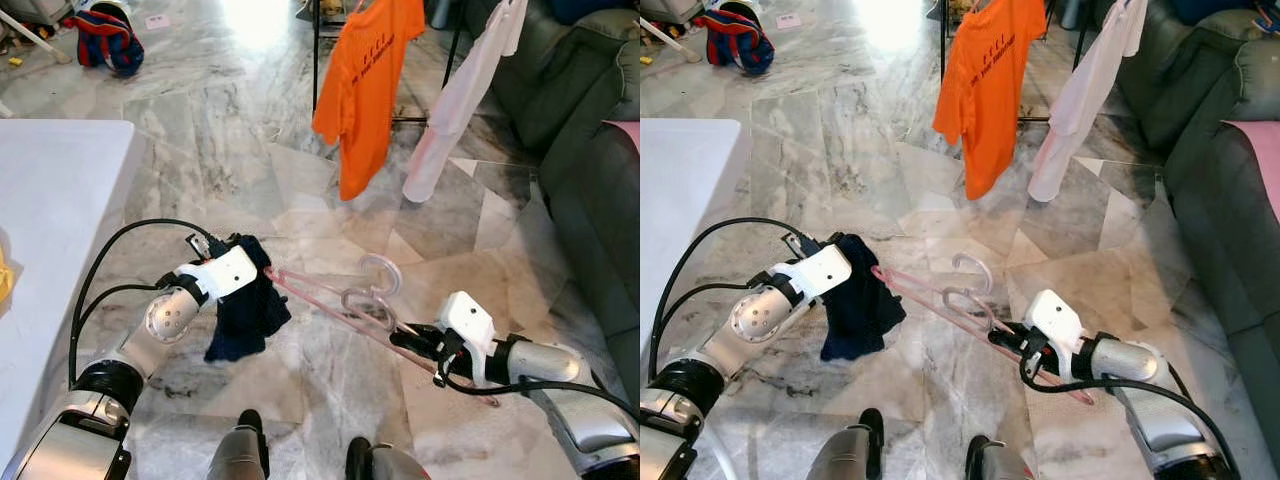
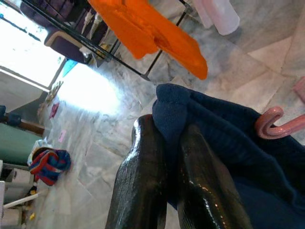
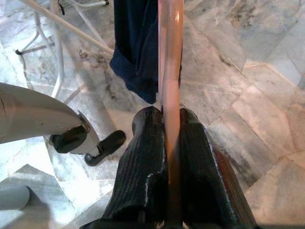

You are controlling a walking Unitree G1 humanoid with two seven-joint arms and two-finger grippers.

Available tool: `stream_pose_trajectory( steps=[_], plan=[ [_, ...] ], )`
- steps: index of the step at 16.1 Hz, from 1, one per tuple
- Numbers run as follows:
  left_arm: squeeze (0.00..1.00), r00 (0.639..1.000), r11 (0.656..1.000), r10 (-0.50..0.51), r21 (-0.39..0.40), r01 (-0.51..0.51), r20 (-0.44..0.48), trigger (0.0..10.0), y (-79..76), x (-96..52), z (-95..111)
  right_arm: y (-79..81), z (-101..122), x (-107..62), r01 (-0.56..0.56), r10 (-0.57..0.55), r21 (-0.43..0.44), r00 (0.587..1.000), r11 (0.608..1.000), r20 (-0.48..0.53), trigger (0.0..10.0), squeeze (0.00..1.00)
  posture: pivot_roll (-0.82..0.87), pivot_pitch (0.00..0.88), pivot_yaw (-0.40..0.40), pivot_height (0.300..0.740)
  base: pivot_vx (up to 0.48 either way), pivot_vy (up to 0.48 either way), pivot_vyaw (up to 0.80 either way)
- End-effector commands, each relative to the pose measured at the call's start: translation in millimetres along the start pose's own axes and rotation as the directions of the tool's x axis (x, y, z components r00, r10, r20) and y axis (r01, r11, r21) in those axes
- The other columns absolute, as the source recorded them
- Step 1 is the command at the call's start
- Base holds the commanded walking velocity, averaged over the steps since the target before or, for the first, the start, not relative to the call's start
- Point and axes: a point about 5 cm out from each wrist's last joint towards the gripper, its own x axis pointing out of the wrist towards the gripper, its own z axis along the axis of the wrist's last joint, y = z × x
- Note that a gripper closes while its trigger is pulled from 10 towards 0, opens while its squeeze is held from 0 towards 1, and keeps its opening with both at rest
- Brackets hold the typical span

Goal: Hang hanger

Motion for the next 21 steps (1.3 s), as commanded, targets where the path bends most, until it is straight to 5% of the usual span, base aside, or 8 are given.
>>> stream_pose_trajectory(
  steps=[1,15,21],
  plan=[
    [0.0,0.999,1.0,0.014,-0.014,-0.014,0.05,10.0,3.7,-2.8,4.6,0.1,-3.3,2.5,0.003,-0.003,-0.004,1.0,1.0,-0.006,10.0,0.0,0.05,0.267,0.0,0.74,0.0,0.0,0.0],
    [0.0,0.955,0.996,0.038,-0.09,-0.012,0.293,10.0,6.7,-3.8,49.6,-1.9,-23.8,31.3,0.041,-0.04,0.083,0.999,0.996,-0.01,10.0,0.0,0.07,0.275,0.009,0.74,0.0,0.0,0.0],
    [0.0,0.891,0.987,0.079,-0.163,-0.006,0.447,10.0,13.5,-8.9,85.0,1.3,-45.6,46.0,0.098,-0.087,0.204,0.994,0.974,-0.063,10.0,0.0,0.07,0.272,0.006,0.74,0.0,0.0,0.0]
  ],
)
